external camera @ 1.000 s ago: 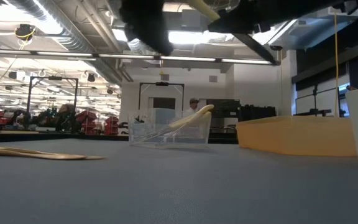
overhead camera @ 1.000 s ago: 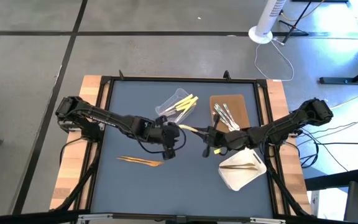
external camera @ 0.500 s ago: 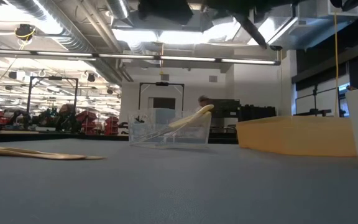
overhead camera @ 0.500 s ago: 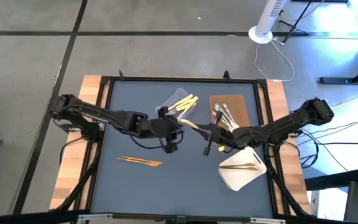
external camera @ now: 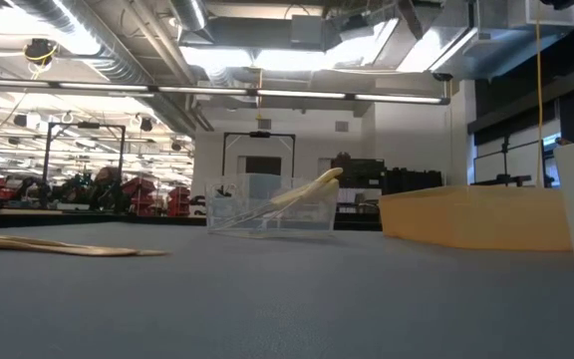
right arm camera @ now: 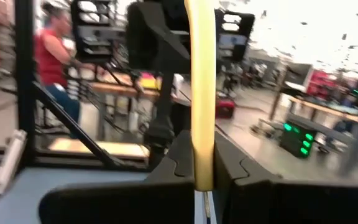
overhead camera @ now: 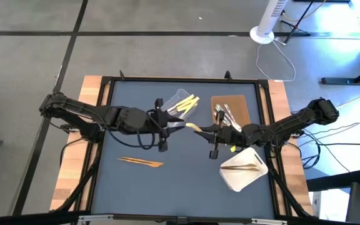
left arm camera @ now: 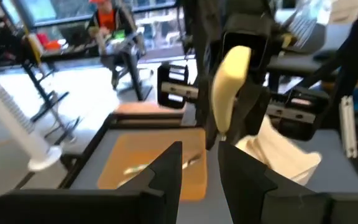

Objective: Sort silverware by color (type)
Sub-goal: Put the yellow knife into the transparent bin

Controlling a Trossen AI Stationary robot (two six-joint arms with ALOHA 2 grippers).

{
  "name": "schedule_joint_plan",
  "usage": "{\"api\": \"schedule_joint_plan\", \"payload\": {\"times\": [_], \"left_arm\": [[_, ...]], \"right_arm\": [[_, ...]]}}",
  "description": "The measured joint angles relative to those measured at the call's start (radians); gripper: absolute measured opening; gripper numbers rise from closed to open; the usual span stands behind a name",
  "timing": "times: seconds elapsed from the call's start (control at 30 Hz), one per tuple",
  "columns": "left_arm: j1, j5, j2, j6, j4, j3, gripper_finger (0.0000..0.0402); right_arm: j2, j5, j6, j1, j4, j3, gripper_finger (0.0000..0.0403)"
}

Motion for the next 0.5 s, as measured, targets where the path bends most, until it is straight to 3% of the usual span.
{"api": "schedule_joint_plan", "payload": {"times": [0.27, 0.5], "left_arm": [[0.003, 0.115, 0.017, 0.081, 0.16, 0.0, 0.0097], [0.014, 0.128, 0.038, 0.112, 0.255, 0.0, 0.0097]], "right_arm": [[0.0, -0.03, -0.041, 0.0, 0.11, 0.0, 0.0005], [0.0, -0.057, -0.057, 0.0, 0.133, 0.0, 0.0005]]}}
